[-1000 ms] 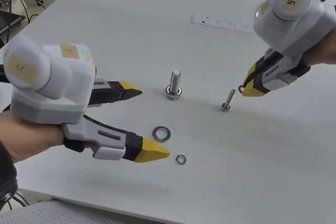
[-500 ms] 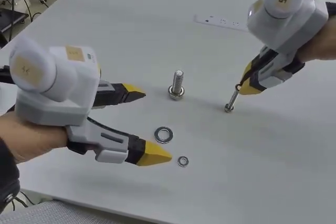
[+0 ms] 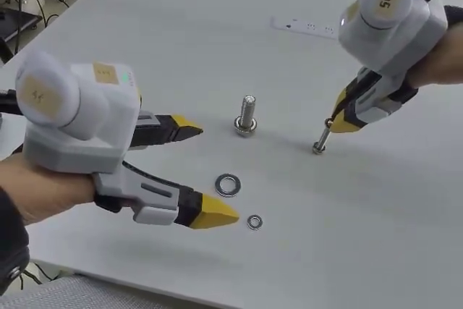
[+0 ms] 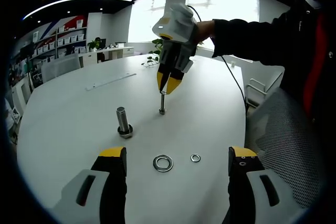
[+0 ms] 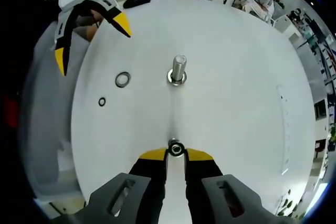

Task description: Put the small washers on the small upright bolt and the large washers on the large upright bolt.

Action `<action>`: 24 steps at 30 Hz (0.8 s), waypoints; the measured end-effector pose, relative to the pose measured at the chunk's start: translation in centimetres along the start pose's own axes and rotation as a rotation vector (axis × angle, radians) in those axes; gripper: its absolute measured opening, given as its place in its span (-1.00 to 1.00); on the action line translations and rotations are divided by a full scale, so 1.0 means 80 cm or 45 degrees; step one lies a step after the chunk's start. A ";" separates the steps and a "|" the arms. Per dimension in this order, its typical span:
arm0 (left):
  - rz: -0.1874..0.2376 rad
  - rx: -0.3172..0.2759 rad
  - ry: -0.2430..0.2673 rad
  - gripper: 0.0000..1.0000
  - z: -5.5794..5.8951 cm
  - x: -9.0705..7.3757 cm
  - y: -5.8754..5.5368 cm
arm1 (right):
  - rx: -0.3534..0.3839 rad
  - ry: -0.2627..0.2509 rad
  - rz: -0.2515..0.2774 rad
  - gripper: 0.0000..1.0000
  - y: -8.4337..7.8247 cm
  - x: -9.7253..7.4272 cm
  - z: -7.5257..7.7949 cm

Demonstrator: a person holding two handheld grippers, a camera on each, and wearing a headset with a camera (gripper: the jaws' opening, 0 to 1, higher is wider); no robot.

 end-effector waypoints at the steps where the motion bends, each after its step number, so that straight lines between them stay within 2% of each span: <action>1: 0.000 -0.001 0.001 0.58 0.000 0.000 0.000 | 0.000 0.000 -0.001 -0.73 0.000 0.000 0.000; 12: -0.001 -0.005 0.004 0.58 -0.001 0.000 -0.001 | 0.009 0.008 -0.007 -0.73 -0.002 0.004 -0.003; 24: -0.003 -0.005 0.006 0.58 -0.002 0.000 -0.001 | 0.035 0.030 -0.008 -0.73 -0.009 0.017 -0.007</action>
Point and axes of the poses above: the centre of the closed fingertips' face, and the gripper's own axes: x roughly forward along the fingers, z roughly to its right, y roughly out of its top, the point moved 2 cm from there along -x, roughly backward along the fingers, and after that the axes turned 15 degrees about z, right-handed, at the moved point
